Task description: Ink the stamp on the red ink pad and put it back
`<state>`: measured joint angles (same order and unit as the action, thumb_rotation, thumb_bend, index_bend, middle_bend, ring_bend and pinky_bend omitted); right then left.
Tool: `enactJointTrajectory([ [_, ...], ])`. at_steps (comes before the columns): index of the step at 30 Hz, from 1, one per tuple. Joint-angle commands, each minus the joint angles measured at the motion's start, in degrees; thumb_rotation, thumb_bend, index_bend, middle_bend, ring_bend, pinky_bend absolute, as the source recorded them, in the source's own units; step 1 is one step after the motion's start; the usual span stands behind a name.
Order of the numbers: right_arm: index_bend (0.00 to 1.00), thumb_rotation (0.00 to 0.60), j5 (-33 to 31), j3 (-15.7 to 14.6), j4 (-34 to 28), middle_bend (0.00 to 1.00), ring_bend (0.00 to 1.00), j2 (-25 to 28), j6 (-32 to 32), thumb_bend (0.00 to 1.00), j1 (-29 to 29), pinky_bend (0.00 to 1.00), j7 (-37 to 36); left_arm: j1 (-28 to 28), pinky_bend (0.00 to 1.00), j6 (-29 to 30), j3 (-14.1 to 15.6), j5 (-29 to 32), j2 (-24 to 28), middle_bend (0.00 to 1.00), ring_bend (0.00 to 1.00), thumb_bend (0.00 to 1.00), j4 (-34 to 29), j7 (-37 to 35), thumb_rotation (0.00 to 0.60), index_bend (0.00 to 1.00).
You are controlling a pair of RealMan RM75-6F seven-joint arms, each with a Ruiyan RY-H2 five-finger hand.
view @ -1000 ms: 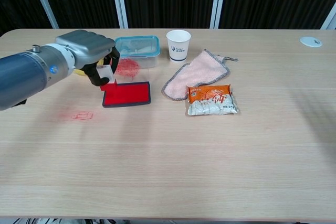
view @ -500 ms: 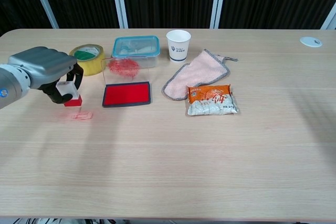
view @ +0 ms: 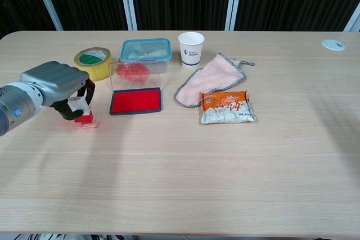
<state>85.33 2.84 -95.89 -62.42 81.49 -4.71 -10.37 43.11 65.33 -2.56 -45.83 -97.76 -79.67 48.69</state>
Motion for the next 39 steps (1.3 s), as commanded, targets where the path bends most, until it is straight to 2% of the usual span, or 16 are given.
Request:
enactJointTrajectory([
  [1,0.0,0.6,0.0,0.01,-0.02,0.0,0.0,0.02,0.05,0.16,0.01,0.18,-0.03,0.1,0.59,-0.79,-0.33,0.0,-0.4,0.7,0.54,0.51,0.47,0.02,0.6,0.67],
  [17,0.0,0.6,0.02,0.0,-0.07,0.0,0.0,-0.02,0.1,0.16,0.03,0.18,0.1,-0.24,0.54,-2.01,-0.95,0.5,-0.87,0.64,0.47,0.45,0.68,1.64,0.6,0.61],
  [39,0.0,0.6,0.1,-0.04,-0.07,0.0,0.0,-0.04,0.18,0.17,0.06,0.18,0.17,-0.43,0.41,-1.69,-1.34,2.07,-0.74,0.47,0.33,0.39,0.27,4.74,0.6,0.45],
])
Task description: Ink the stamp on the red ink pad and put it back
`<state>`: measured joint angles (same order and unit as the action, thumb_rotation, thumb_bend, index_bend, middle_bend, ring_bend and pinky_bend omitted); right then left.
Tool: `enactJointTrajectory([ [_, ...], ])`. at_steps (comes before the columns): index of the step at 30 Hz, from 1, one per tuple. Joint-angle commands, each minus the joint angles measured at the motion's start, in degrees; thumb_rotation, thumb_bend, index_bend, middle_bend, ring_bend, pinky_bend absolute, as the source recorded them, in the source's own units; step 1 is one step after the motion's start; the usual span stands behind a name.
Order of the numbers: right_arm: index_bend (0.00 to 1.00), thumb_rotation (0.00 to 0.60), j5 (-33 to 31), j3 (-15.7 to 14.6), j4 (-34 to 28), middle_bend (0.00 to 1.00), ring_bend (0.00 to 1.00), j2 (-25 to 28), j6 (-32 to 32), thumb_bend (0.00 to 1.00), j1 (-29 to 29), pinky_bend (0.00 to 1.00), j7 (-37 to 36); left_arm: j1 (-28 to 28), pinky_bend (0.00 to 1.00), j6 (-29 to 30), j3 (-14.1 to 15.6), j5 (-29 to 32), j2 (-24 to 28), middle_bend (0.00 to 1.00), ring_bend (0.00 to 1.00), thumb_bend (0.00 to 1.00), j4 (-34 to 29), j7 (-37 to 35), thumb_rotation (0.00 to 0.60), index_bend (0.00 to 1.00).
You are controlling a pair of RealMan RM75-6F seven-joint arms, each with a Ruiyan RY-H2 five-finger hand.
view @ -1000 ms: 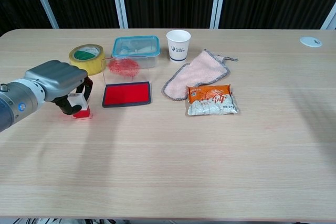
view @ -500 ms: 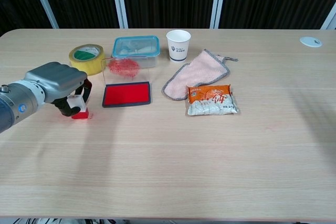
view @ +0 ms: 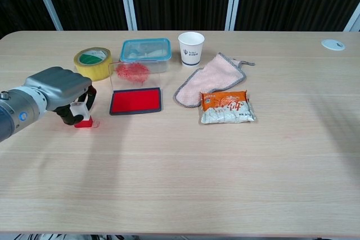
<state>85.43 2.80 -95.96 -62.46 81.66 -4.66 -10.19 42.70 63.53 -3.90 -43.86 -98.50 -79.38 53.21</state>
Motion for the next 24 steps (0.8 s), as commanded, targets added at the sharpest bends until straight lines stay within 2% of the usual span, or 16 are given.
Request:
enactJointTrajectory([
  [1,0.0,0.6,0.0,0.0,0.0,0.0,0.0,0.0,0.01,0.17,0.0,0.18,0.0,-0.03,0.39,0.12,0.0,0.17,-0.01,0.45,0.31,0.38,-0.02,0.29,0.6,0.44],
  [6,0.0,0.6,0.07,-0.04,0.01,0.0,0.0,-0.01,0.05,0.18,0.03,0.18,0.06,-0.14,0.34,0.28,0.0,0.66,0.1,0.34,0.26,0.37,-0.31,0.96,0.6,0.35],
  [14,0.0,0.6,0.11,-0.04,0.04,0.0,0.0,-0.03,0.1,0.18,0.04,0.18,0.11,-0.09,0.31,0.18,-0.33,1.62,0.56,0.25,0.22,0.32,-1.0,1.59,0.6,0.29],
  [24,0.0,0.6,0.23,-0.1,0.06,0.0,0.0,0.0,0.16,0.19,0.06,0.18,0.1,-0.23,0.22,0.64,-0.5,2.3,1.1,0.12,0.12,0.05,-1.78,1.89,0.6,0.18],
])
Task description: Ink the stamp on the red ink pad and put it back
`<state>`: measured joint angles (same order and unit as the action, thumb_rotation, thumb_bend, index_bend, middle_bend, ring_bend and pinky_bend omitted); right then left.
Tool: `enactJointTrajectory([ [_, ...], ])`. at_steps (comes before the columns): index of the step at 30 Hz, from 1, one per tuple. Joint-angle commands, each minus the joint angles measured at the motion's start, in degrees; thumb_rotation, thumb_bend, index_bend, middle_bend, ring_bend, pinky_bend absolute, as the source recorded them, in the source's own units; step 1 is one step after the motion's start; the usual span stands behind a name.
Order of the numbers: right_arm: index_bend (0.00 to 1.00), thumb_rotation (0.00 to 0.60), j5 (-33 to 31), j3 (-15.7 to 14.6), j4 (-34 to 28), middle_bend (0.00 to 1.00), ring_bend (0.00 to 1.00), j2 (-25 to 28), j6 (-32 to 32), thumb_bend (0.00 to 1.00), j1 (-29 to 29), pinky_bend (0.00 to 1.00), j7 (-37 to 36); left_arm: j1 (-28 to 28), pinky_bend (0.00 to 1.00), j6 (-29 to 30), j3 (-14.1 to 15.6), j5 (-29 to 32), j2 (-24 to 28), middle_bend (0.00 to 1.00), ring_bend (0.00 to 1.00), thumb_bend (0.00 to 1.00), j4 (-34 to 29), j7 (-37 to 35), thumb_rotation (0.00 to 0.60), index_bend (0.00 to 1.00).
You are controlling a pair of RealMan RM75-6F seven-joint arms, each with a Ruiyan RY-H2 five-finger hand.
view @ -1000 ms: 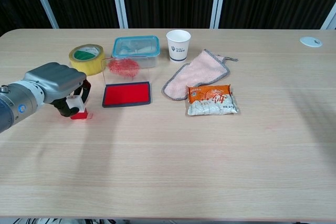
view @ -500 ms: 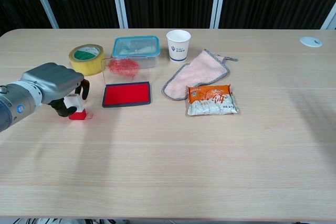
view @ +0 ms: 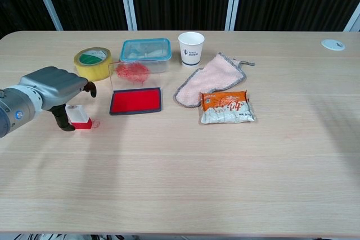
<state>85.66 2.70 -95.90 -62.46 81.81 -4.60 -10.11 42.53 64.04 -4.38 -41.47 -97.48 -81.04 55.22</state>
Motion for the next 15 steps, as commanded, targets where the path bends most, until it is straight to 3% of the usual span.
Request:
enactJointTrajectory([
  [1,0.0,0.6,0.02,0.0,0.0,0.0,0.0,0.02,0.03,0.19,0.01,0.18,0.03,-0.1,0.21,0.22,-0.04,-0.17,0.17,0.11,0.11,0.03,-0.25,-0.21,0.6,0.16],
  [9,0.0,0.6,0.16,0.0,0.11,0.0,0.0,0.03,0.23,0.18,0.05,0.18,0.1,-1.62,0.14,2.37,-0.21,-1.7,4.15,0.04,0.04,0.02,-6.22,-2.58,0.6,0.1],
  [15,0.0,0.6,0.36,-0.01,0.37,0.0,0.0,-0.06,0.37,0.18,0.04,0.18,0.46,-5.22,0.12,8.14,1.58,-10.54,11.58,0.01,0.02,0.02,-14.56,-8.08,0.6,0.06],
])
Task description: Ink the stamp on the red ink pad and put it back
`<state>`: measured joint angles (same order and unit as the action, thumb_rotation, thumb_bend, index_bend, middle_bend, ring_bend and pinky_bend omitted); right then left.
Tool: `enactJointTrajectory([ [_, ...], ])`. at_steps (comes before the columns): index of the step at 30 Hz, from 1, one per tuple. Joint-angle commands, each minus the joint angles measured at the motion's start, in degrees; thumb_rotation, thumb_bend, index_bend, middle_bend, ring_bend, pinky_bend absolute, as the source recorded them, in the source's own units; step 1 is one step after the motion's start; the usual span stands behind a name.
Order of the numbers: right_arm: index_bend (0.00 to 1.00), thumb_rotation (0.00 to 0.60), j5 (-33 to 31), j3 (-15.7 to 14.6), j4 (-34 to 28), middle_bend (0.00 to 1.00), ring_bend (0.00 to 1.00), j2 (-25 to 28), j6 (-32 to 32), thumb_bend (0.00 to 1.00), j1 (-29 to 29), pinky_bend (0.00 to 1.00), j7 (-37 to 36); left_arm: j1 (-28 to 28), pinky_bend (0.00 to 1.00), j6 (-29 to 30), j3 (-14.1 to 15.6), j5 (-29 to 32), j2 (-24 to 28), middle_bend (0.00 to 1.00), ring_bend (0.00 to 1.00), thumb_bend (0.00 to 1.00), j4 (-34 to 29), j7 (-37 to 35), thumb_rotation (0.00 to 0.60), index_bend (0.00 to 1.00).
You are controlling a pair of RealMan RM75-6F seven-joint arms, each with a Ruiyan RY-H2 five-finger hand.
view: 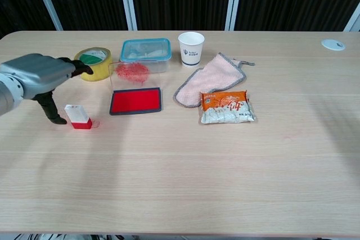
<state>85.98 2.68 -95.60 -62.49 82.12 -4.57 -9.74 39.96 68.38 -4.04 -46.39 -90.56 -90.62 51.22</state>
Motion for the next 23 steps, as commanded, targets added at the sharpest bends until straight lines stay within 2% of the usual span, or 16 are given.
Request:
enactJointTrajectory([
  [1,0.0,0.6,0.04,0.02,0.14,0.0,0.0,-0.08,0.1,0.18,0.01,0.18,0.23,-3.76,0.11,5.23,1.69,-7.58,6.22,0.0,0.01,0.02,-6.61,-5.81,0.6,0.05],
  [6,0.0,0.6,0.13,0.02,0.44,0.0,0.0,-0.29,0.26,0.18,0.0,0.18,1.34,-9.55,0.08,11.75,5.14,-16.17,13.52,0.0,0.0,0.02,-12.44,-13.46,0.6,0.0],
  [11,0.0,0.6,0.4,0.03,0.81,0.0,0.0,-0.67,0.82,0.18,0.12,0.18,2.73,-15.86,0.07,18.67,8.66,-23.76,18.73,0.0,0.0,0.02,-13.22,-22.02,0.6,0.0],
  [18,0.0,0.6,0.9,0.17,1.59,0.0,0.0,-1.57,1.82,0.18,0.25,0.18,4.66,-23.9,0.05,26.29,13.02,-31.09,22.38,0.0,0.0,0.02,-8.99,-32.62,0.6,0.0],
  [23,0.0,0.6,1.36,0.26,2.16,0.0,0.0,-2.26,2.56,0.18,0.35,0.18,5.74,-27.96,0.04,29.31,14.18,-34.77,22.16,0.0,0.0,0.02,-3.58,-37.28,0.6,0.0],
])
